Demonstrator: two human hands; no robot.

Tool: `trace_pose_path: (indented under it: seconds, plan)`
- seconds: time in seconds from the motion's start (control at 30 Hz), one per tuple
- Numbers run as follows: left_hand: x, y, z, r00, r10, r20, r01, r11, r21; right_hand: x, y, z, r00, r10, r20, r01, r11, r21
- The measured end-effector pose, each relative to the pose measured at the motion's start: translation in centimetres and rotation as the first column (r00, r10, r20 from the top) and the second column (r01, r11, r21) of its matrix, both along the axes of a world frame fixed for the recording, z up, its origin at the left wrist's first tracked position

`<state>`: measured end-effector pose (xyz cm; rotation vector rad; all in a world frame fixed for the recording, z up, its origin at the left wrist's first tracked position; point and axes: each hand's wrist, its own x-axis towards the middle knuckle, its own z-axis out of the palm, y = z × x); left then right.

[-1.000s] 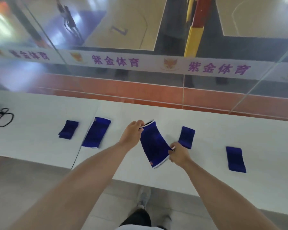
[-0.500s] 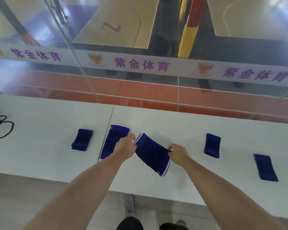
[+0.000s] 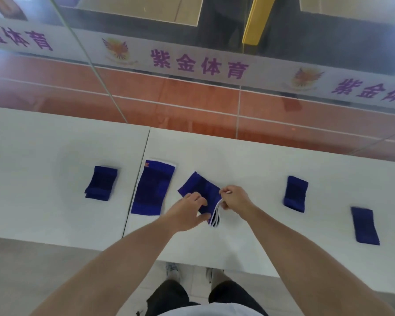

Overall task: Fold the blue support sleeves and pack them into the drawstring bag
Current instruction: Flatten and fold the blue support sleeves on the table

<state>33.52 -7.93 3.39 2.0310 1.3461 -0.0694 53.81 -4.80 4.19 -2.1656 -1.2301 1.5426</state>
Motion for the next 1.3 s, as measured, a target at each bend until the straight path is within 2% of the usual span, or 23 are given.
trace_pose_path:
  seconds: [0.1,0.2,0.3,0.5,0.6,0.7,0.77,0.9,1.1,1.2,1.3]
  plan:
    - [1.9,-0.8,0.3,0.999,-0.014,-0.039,0.014,1.000,0.017,0.0,1.6,0.6,0.982,-0.157,-0.108,0.154,0.987,-0.037]
    - [3.0,-0.8,0.6,0.992,0.115,-0.049,-0.113,0.992,0.054,-0.1,2.7,1.1,0.952,-0.240,-0.190,0.234,0.971,-0.055]
    - [3.7,-0.2,0.7,0.969,0.247,-0.005,-0.246,0.967,0.071,-0.2,3.3,1.5,0.937,-0.269,-0.221,0.261,0.963,-0.066]
    - [2.8,1.2,1.3,0.949,0.315,0.011,-0.315,0.947,0.065,0.1,3.5,3.5,0.901,-0.345,-0.264,0.322,0.938,-0.125]
    - [2.0,2.1,2.1,0.940,0.333,0.072,-0.338,0.936,0.092,0.3,3.3,4.2,0.946,-0.226,-0.234,0.214,0.974,-0.076]
    - [0.9,3.9,3.5,0.940,0.316,0.131,-0.336,0.924,0.181,0.7,3.3,4.8,0.998,0.040,-0.049,-0.035,0.995,0.097]
    - [0.0,5.4,4.6,0.946,0.283,0.161,-0.317,0.913,0.258,0.6,3.4,5.9,0.991,0.120,0.068,-0.130,0.974,0.185]
    - [-1.4,8.1,7.4,0.965,0.194,0.175,-0.241,0.919,0.310,-0.3,4.0,8.3,0.996,0.075,0.042,-0.083,0.970,0.231]
    - [-3.9,8.8,10.1,0.977,0.070,0.203,-0.147,0.906,0.396,-1.3,4.3,10.4,0.995,0.034,-0.090,-0.018,0.983,0.183]
    - [-4.6,8.3,10.5,0.962,0.078,0.263,-0.172,0.917,0.361,-1.9,4.0,10.9,0.991,0.011,-0.137,0.006,0.993,0.121]
    - [-4.8,8.0,9.7,0.960,0.105,0.261,-0.186,0.932,0.310,-3.0,3.6,10.0,0.992,0.012,-0.123,-0.004,0.998,0.064]
